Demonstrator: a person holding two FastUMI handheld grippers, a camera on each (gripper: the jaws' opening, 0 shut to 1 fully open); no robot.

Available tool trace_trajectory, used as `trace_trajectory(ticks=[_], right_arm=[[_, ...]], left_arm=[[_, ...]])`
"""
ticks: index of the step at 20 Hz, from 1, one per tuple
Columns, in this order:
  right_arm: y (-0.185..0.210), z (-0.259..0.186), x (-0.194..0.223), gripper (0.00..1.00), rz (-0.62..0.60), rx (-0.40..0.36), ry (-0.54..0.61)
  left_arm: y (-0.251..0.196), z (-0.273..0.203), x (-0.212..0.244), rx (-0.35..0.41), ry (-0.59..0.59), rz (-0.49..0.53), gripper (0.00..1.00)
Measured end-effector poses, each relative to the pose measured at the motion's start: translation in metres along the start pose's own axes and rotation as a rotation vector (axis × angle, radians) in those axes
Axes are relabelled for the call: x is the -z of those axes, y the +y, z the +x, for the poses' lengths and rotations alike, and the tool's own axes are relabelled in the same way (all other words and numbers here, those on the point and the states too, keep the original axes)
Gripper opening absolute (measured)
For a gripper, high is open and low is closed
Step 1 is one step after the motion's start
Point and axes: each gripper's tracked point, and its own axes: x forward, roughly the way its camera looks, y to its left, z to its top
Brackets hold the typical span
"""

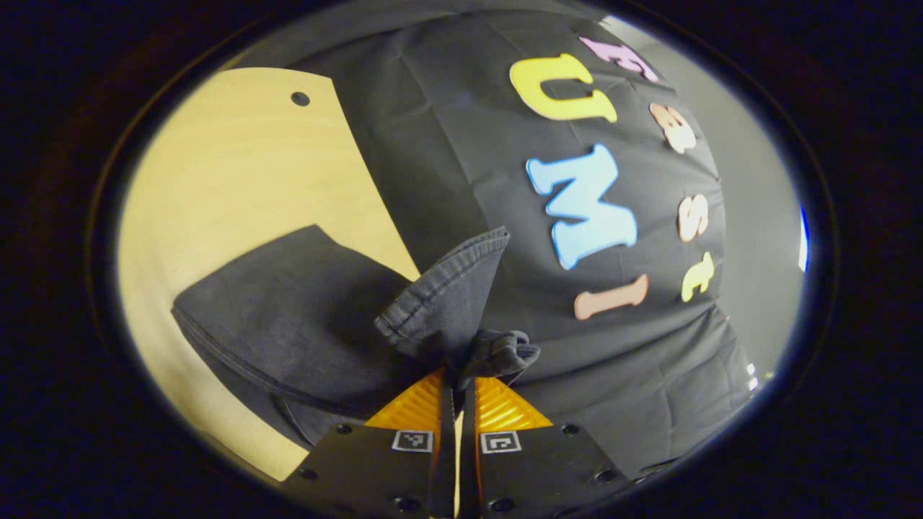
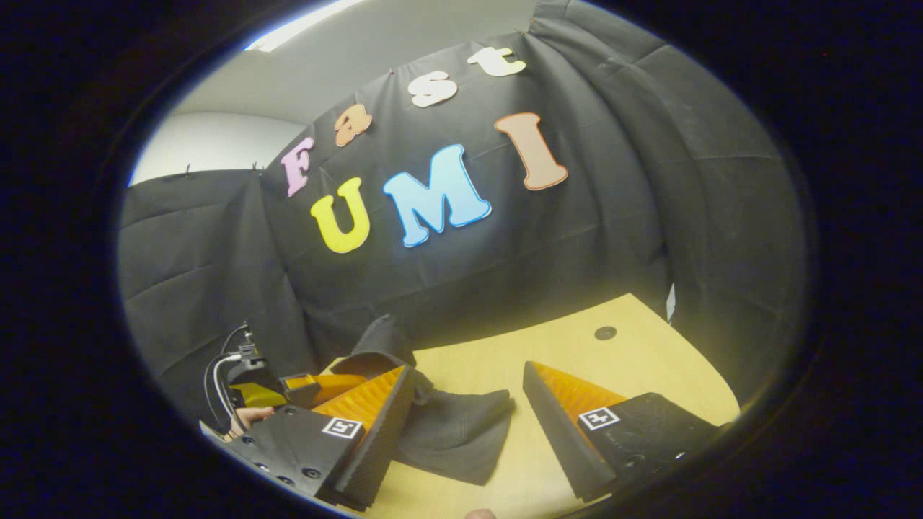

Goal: Grasp the waist and the cuffs of the jeans and fold them to make the two legs overlap; first hold the waist and fold one-third of the jeans toward the cuffs, then hold the cuffs and fold the remaining one-third in the same direction to finish folding.

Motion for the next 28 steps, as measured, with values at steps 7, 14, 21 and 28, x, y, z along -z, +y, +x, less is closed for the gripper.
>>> trace_trajectory(ticks=[7, 14, 21, 28], right_arm=[[-0.007, 0.001, 0.009, 0.92, 0.003, -0.035, 0.039], [-0.009, -0.001, 0.011, 0.93, 0.009, -0.013, 0.03], [-0.003, -0.024, -0.003, 0.93, -0.025, 0.058, -0.042], [0.001, -0.044, -0.003, 0.93, -0.13, 0.139, -0.128]], left_arm=[[0.036, 0.031, 0.085, -0.15, 0.089, 0.217, 0.1], [0.055, 0.037, 0.115, -0.222, 0.132, 0.443, 0.14], [-0.016, -0.021, 0.099, -0.115, 0.086, 0.695, 0.87], [-0.109, -0.137, 0.016, -0.058, -0.242, 1.045, 0.89]])
